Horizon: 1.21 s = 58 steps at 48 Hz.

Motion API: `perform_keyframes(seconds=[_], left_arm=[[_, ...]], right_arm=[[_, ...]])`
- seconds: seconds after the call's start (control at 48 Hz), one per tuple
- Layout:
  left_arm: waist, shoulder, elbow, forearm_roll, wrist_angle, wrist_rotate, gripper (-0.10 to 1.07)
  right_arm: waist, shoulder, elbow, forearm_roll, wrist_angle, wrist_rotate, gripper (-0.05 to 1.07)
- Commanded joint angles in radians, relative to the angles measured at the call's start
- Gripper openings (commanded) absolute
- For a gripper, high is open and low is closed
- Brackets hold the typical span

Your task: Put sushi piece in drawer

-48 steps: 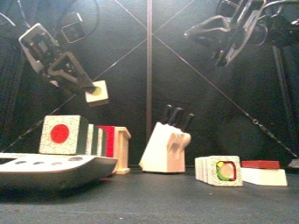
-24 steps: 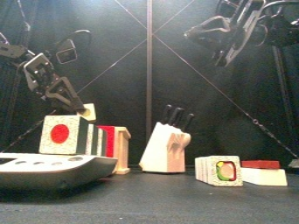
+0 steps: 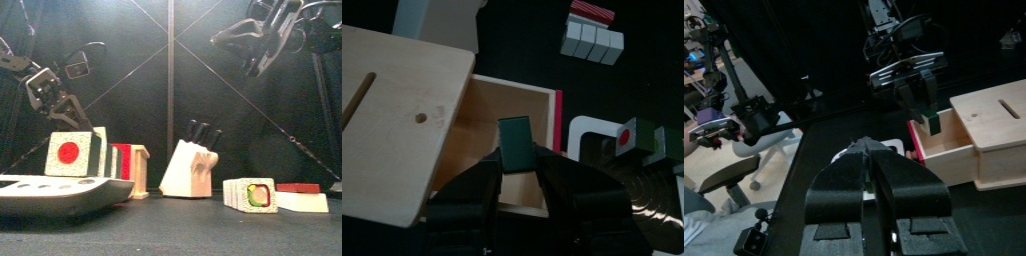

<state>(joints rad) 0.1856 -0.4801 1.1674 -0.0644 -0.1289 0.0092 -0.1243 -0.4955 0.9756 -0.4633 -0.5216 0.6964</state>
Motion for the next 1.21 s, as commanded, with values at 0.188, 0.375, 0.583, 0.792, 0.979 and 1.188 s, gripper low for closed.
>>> perform_keyframes(seconds=[0.188, 0.375, 0.583, 0.792, 0.979, 1.188], left_arm=[[0.002, 0.002, -0.012, 0.002, -0.008, 0.000, 0.82], [-0.003, 0.002, -0.020, 0.003, -0.015, 0.002, 0.82], [-0.006, 0.002, -0.021, 0.003, -0.055, 0.003, 0.82], [-0.006, 0.002, -0.021, 0.002, -0.066, 0.003, 0.82], [-0.011, 0.002, -0.021, 0.000, -0.066, 0.002, 0.82], [-0.021, 0.002, -0.032, 0.000, -0.067, 0.002, 0.82]], right_arm=[[-0.003, -0.006, -0.014, 0.003, -0.009, -0.002, 0.37], [-0.002, -0.005, -0.014, 0.003, -0.009, -0.002, 0.37], [-0.003, -0.006, -0.012, 0.003, -0.009, -0.002, 0.37], [-0.002, -0.005, -0.014, 0.002, -0.009, -0.002, 0.37], [-0.005, 0.005, -0.015, 0.000, -0.011, -0.003, 0.37], [-0.008, 0.009, -0.015, 0.000, -0.011, -0.002, 0.37]])
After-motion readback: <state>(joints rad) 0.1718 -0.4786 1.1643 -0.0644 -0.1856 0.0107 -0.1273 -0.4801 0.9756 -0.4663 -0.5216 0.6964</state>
